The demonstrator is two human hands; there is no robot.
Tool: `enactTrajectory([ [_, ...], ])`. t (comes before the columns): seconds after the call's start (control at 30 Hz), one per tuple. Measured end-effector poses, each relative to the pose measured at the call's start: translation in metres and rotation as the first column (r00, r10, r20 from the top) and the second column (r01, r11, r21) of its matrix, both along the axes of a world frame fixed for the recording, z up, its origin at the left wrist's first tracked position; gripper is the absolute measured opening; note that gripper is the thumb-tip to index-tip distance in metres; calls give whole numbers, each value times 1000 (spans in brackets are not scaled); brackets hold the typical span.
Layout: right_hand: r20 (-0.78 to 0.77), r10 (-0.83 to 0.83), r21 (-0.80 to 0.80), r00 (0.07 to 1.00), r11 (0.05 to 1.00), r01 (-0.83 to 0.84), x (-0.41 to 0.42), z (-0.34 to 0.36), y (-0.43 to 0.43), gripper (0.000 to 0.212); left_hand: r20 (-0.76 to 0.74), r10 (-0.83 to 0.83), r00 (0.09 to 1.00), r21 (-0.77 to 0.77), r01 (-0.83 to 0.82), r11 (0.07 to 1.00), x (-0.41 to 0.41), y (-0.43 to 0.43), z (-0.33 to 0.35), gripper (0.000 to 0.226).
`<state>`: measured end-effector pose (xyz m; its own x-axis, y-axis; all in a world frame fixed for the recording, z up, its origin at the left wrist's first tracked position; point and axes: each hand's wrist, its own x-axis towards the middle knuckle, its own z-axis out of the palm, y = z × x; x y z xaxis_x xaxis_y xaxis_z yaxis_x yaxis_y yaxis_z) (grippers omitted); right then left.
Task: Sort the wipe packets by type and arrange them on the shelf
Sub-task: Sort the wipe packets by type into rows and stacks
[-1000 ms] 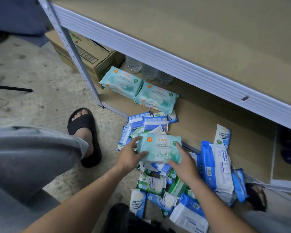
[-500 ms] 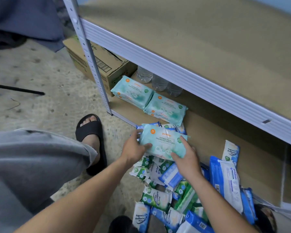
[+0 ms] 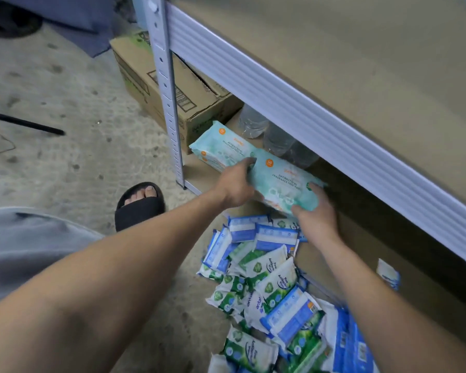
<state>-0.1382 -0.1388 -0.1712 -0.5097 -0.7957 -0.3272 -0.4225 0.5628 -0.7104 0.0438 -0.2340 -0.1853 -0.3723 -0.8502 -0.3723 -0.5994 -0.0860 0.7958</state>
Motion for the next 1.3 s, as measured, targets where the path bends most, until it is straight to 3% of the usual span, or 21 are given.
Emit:
enactTrajectory([
  [0.17,-162,59,68,985,997,-48,-24,-8,-5,58,102,-76,992,-131,89,987,-26,-12,-12,80],
  [0.27,-145,151,170,978,977,-126,-30,-22,-1,57,159,-110,981,-152,135,979,-31,-6,-26,64],
  [0.43,-180,112,179,977,981,-79,-34,-35,1,59,139,-63,988,-203,91,975,-34,-3,-36,48],
  [0.57,-220,90,199,971,979,-46,-38,-43,0,59,141,-61,988,-199,89,976,-41,-11,-36,45],
  [0.83,-192,87,197,978,979,-49,-43,-50,6,63,174,-104,979,-167,134,977,-37,-11,-41,65],
  [1.03,-135,-27,72,990,997,37,-37,-48,40,78,110,-5,994,-254,33,967,-17,15,-41,56],
  [1.17,-294,-121,37,948,990,138,-23,-52,69,45,119,43,992,-263,-10,965,3,39,-55,46],
  [1.23,-319,-27,53,947,997,46,-15,-56,80,31,156,30,987,-235,8,972,12,50,-63,44],
  [1.3,-326,141,74,935,990,-124,-12,-63,86,31,182,-12,983,-166,43,985,17,60,-69,42],
])
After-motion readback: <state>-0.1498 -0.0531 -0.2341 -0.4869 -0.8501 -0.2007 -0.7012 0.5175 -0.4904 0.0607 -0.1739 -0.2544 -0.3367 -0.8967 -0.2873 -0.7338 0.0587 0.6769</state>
